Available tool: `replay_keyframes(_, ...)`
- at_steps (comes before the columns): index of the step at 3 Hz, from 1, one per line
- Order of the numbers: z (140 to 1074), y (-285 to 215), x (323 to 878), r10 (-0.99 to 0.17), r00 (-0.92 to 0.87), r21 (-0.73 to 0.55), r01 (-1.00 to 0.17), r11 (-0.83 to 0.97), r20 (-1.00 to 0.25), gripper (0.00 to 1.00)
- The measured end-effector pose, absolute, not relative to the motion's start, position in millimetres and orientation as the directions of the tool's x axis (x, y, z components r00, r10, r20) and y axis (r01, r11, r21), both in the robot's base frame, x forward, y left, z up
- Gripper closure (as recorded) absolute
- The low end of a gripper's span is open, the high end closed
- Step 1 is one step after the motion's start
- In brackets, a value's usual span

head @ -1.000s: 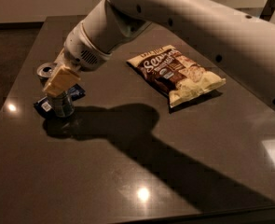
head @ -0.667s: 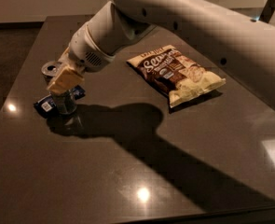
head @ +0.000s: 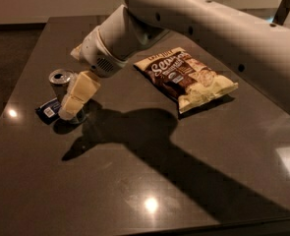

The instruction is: Move redbull can near rxbar blueberry

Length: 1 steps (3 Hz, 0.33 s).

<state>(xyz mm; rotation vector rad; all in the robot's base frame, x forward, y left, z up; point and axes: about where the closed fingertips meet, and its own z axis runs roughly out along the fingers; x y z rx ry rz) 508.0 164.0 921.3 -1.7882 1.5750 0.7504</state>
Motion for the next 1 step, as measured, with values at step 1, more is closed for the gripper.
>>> replay_keyframes(1, 921.3, 164.1, 508.0, -0.632, 0.122, -0.089, -0.992, -0.085, -0.765, 0.00)
